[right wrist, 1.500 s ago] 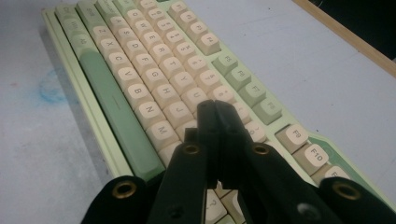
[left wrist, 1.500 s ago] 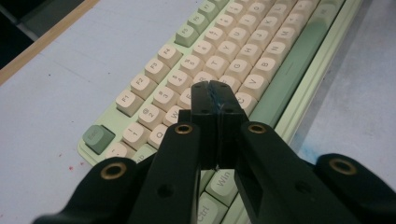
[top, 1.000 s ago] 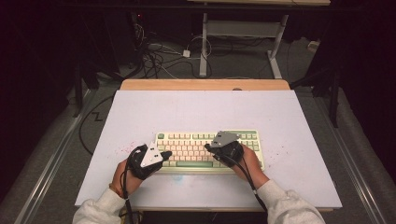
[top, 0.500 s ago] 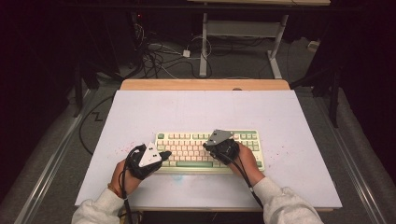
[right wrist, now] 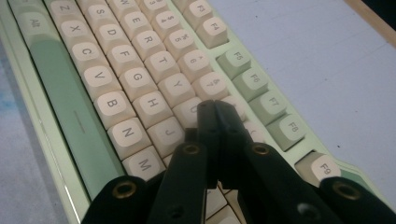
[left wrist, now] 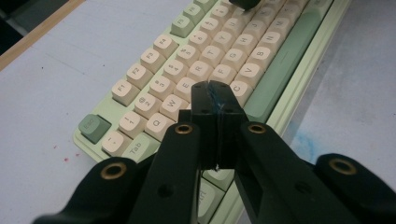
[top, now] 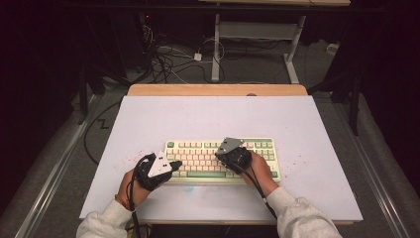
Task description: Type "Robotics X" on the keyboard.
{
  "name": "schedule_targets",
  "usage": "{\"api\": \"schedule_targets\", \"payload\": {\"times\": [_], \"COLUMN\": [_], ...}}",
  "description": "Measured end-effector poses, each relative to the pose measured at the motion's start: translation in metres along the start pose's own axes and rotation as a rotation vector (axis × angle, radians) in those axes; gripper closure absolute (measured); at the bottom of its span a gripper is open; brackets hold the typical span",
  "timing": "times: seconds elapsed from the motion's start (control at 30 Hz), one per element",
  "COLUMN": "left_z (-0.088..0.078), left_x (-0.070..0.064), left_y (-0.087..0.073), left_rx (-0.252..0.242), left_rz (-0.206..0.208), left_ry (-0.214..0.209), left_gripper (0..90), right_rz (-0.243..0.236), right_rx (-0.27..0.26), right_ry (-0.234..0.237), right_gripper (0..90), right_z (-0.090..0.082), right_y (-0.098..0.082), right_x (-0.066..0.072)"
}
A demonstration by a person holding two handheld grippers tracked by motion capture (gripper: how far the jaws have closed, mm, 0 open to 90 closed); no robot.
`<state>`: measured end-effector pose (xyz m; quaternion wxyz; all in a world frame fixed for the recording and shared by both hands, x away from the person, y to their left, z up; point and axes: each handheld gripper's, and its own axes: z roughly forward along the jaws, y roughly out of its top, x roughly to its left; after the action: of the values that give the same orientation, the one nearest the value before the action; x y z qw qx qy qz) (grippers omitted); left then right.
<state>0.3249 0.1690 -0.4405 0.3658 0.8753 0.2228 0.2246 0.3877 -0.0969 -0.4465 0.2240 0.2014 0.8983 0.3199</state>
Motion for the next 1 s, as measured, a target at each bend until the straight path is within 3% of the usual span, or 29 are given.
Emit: {"api": "schedule_targets", "payload": {"times": [0.23, 0.73, 1.0], "left_z": [0.002, 0.004, 0.006], "left_x": [-0.001, -0.001, -0.002], "left_y": [-0.001, 0.001, 0.0], "left_rx": [0.008, 0.015, 0.026], "left_rz": [0.002, 0.009, 0.013], "left_ry": [-0.006, -0.004, -0.005], "left_gripper": [87.3, 87.4, 87.3], "right_rz": [-0.014, 0.051, 0.059], "right_rx": [0.042, -0.106, -0.152], "right_ry": [0.017, -0.001, -0.016], "right_gripper": [90.0, 90.0, 90.0], "right_z": [0.004, -0.029, -0.048], "right_y": [0.001, -0.008, -0.017], "right_x": [0.0, -0.003, -0.008]}}
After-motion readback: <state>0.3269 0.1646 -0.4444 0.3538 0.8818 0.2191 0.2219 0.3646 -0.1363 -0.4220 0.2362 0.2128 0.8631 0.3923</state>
